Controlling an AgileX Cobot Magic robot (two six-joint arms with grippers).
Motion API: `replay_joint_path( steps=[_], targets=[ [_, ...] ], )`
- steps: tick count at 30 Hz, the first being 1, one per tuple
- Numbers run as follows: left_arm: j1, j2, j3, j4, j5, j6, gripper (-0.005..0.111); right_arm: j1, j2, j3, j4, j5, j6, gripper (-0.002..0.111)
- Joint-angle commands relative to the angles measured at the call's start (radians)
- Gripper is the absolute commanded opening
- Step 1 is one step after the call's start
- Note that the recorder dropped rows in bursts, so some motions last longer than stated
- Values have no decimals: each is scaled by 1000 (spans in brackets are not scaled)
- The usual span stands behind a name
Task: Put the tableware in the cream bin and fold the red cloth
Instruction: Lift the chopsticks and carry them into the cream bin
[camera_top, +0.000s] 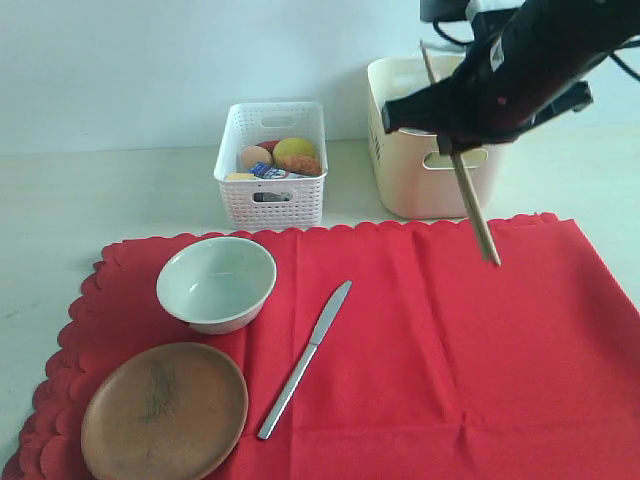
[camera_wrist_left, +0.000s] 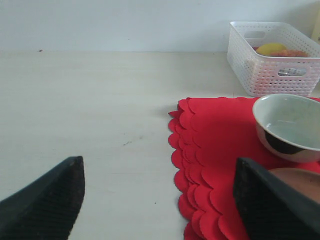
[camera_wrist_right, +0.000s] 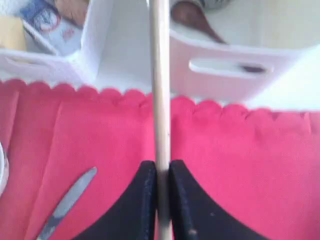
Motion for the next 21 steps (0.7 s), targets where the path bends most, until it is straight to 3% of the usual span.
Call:
replay_joint_path(
  steps=[1, 17, 21],
  targets=[
    [-5, -4, 3, 1, -11, -2, 78, -72, 60, -121, -7, -116, -89, 0],
    [-5, -4, 3, 1, -11, -2, 78, -214, 537, -647, -7, -402, -284, 0],
    [-5, -4, 3, 1, -11, -2, 78, -234, 640, -706, -7, -476, -338, 0]
  ],
)
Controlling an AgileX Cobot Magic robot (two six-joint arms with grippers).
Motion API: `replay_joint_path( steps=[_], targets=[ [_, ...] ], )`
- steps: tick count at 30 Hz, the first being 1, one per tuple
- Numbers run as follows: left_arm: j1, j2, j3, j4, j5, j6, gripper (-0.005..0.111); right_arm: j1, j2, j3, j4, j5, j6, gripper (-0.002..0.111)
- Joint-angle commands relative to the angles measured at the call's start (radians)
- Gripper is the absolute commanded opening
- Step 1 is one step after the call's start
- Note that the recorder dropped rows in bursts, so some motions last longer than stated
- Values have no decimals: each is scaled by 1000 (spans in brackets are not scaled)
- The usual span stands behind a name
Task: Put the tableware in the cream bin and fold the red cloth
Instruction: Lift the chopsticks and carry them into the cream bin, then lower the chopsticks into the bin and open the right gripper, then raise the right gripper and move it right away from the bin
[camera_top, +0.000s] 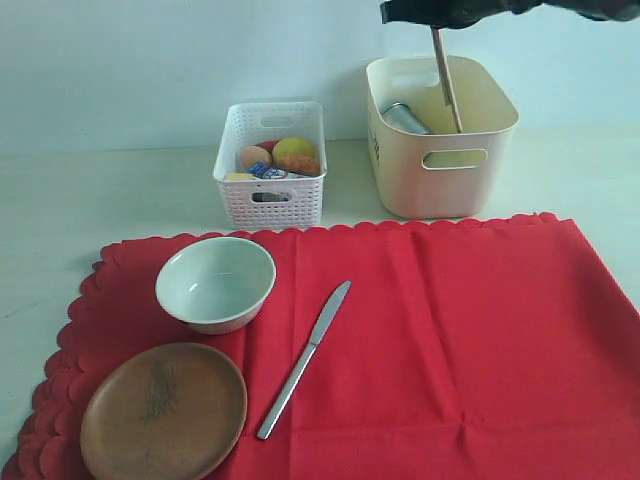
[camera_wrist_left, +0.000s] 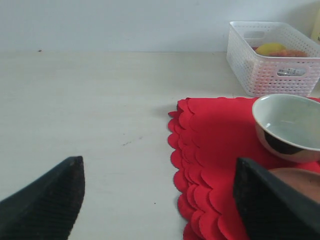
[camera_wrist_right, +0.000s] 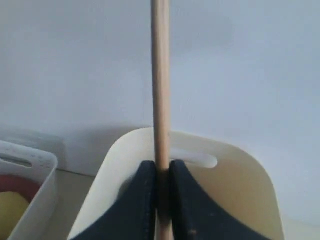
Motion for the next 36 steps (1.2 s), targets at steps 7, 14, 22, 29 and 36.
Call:
replay_joint_path(
  steps=[7, 14, 22, 29, 36],
  targets=[
    [-5, -4, 3, 1, -11, -2, 78, -50, 219, -87, -14, -53, -129, 6],
    [-5, -4, 3, 1, -11, -2, 78, -50, 167, -87, -14, 178, -197, 69],
    [-5, -4, 3, 1, -11, -2, 78, -50, 4, -87, 43, 399, -197, 57],
    [-5, -4, 3, 1, -11, -2, 78, -50, -109, -85, 178, 599, -250, 1],
    [-5, -4, 3, 1, -11, -2, 78, -48, -229, 41, 318, 628, -325, 0]
  ],
)
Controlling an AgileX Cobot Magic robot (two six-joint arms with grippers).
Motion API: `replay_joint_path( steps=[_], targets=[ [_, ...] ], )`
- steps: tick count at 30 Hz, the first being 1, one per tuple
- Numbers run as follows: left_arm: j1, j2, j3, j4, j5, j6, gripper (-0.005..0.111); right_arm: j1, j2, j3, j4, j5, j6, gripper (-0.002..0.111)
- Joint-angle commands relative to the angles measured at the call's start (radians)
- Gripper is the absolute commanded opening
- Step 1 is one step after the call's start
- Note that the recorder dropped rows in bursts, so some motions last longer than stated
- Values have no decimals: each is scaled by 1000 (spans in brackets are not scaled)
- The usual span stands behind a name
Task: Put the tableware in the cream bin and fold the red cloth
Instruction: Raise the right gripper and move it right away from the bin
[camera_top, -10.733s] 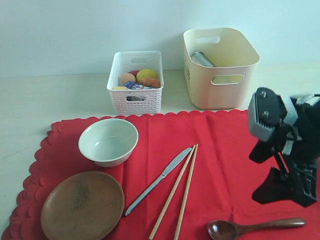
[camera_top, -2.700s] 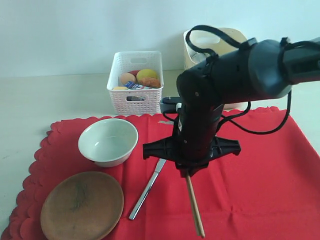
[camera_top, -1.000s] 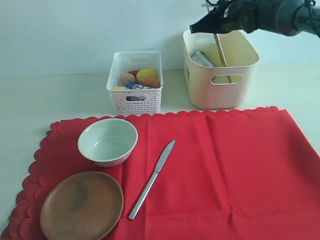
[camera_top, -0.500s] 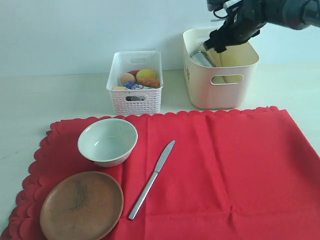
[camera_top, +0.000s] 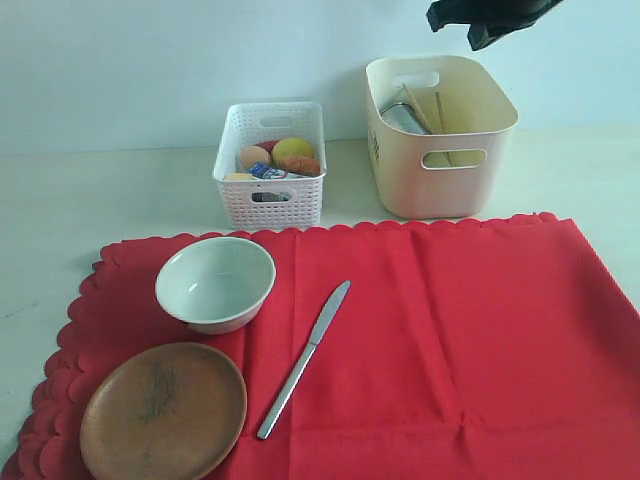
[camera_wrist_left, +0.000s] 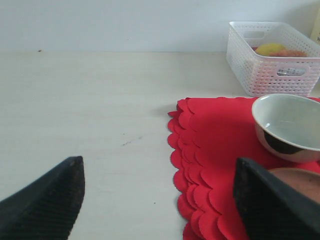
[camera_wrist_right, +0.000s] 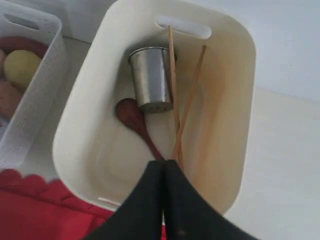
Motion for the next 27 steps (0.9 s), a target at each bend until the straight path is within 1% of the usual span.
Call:
replay_joint_path(
  steps=[1, 10, 16, 27],
  targets=[
    [-5, -4, 3, 1, -11, -2, 78, -3, -99, 114, 80, -24, -55, 0],
    [-5, -4, 3, 1, -11, -2, 78, -3, -330, 458, 84, -182, -144, 0],
    [-5, -4, 3, 1, -11, -2, 78, -3, -496, 632, 84, -254, -189, 0],
    [-5, -4, 3, 1, -11, -2, 78, -3, -784, 907, 139, -483, -189, 0]
  ],
)
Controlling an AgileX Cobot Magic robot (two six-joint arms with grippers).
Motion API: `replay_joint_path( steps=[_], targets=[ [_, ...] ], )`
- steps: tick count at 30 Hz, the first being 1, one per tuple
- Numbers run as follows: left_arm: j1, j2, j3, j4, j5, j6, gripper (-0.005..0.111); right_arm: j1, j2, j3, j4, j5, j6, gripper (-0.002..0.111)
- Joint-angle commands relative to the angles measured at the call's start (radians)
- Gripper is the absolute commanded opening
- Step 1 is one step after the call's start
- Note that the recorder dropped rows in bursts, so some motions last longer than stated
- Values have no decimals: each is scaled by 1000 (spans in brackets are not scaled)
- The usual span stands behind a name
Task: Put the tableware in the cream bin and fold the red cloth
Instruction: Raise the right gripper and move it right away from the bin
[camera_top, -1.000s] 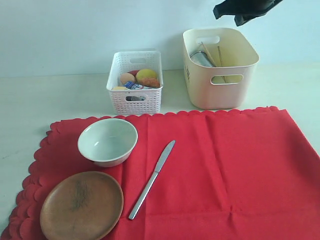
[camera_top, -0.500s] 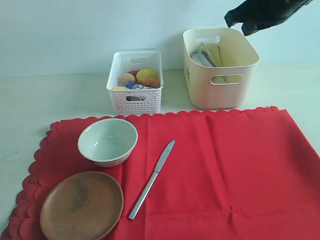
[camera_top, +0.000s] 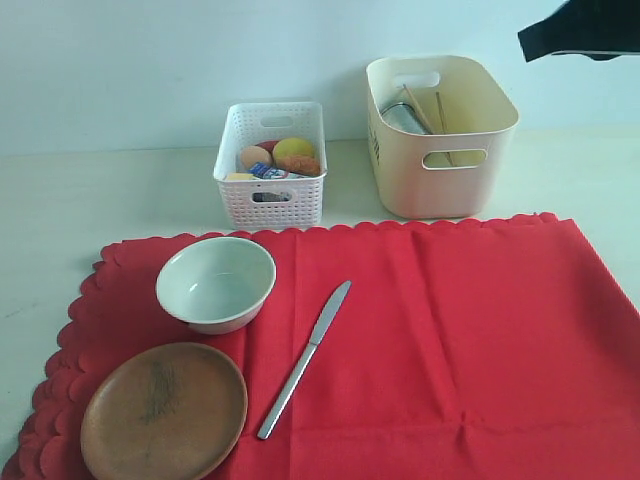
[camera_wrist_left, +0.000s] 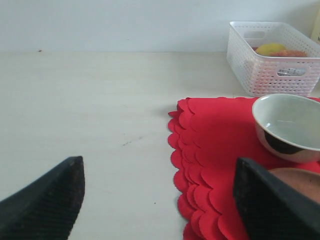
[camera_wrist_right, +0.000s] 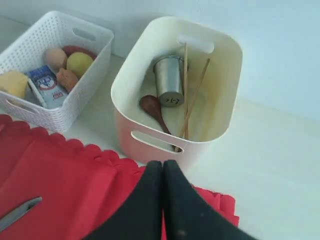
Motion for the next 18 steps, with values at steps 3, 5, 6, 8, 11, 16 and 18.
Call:
replay_joint_path(
  steps=[3, 5, 6, 8, 11, 16, 18],
  targets=[
    [-5, -4, 3, 1, -11, -2, 78, -3, -150, 131, 44, -128, -9, 0],
    [-5, -4, 3, 1, -11, -2, 78, -3, -186, 164, 46, -166, -9, 0],
    [-5, -4, 3, 1, -11, -2, 78, -3, -201, 179, 46, -185, -9, 0],
    [-5, -4, 3, 1, -11, -2, 78, -3, -223, 204, 46, -212, -9, 0],
    [-5, -4, 3, 1, -11, -2, 78, -3, -236, 221, 48, -240, -9, 0],
    [-5, -4, 3, 1, -11, -2, 78, -3, -234, 223, 86, -267, -9, 0],
    [-5, -4, 3, 1, -11, -2, 78, -3, -234, 223, 89, -270, -9, 0]
  ],
)
